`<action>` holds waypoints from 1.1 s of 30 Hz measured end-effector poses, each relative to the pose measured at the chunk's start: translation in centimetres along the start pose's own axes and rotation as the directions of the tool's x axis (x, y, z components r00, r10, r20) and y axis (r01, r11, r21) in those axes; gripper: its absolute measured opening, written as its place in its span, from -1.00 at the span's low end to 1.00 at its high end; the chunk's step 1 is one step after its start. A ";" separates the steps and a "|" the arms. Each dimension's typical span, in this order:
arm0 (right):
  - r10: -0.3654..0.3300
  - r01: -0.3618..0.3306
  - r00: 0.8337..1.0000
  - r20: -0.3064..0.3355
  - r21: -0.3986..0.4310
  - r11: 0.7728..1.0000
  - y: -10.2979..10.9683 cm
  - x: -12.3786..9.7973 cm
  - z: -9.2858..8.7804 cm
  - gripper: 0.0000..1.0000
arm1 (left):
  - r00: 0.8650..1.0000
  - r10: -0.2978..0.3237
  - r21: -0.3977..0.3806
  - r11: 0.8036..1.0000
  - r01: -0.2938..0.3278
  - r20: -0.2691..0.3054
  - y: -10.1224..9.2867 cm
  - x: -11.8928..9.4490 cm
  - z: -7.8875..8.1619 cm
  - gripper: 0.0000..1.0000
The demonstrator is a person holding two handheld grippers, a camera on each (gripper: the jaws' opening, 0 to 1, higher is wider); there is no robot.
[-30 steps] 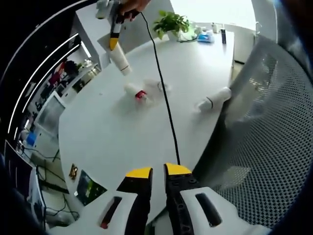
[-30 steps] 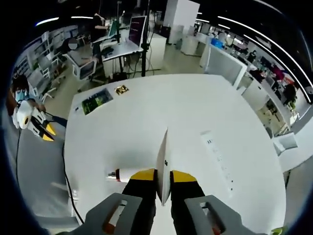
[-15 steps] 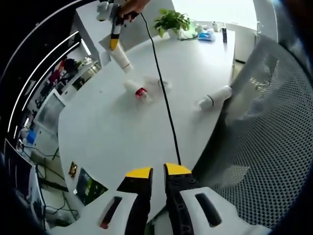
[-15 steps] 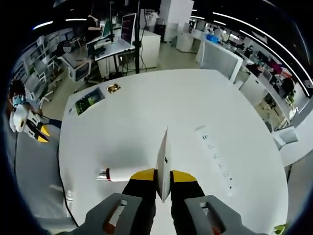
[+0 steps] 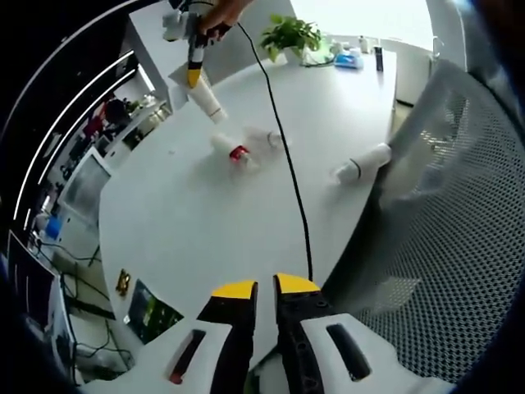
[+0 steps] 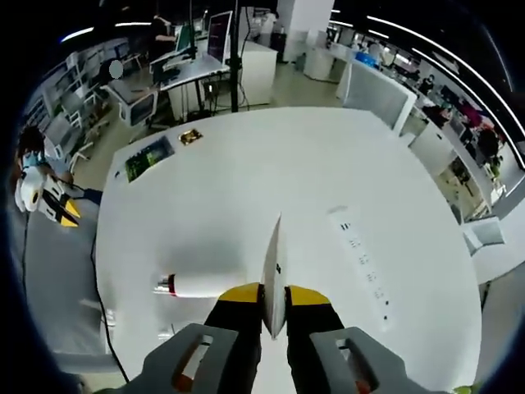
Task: Arrange the skincare products in the storage area until every visible bottle or jar stands upright without overlapping.
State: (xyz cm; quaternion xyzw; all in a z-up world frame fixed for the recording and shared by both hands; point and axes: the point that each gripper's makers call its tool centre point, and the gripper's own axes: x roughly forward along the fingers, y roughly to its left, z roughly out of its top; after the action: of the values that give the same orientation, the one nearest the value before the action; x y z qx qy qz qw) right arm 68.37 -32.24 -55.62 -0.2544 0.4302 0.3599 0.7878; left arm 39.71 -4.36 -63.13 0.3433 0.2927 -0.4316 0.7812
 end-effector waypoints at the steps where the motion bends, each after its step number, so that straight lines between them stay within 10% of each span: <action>1: 0.007 -0.007 1.000 -0.002 0.003 1.000 -0.1 0.2 -0.2 -0.97 | 1.000 0.000 0.000 1.000 0.000 0.001 0.0 0.0 0.0 -0.85; 33: 0.154 -0.151 0.988 0.033 -0.087 0.985 1.1 3.7 -1.7 -0.95 | 0.999 -0.027 -0.001 1.000 0.027 -0.034 -0.5 0.4 -0.6 -0.87</action>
State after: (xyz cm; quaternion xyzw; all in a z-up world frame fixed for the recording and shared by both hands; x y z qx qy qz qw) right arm 68.09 -31.49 -59.76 -0.2468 0.4172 0.4419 0.7548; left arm 39.37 -4.29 -63.89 0.3465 0.3106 -0.4363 0.7702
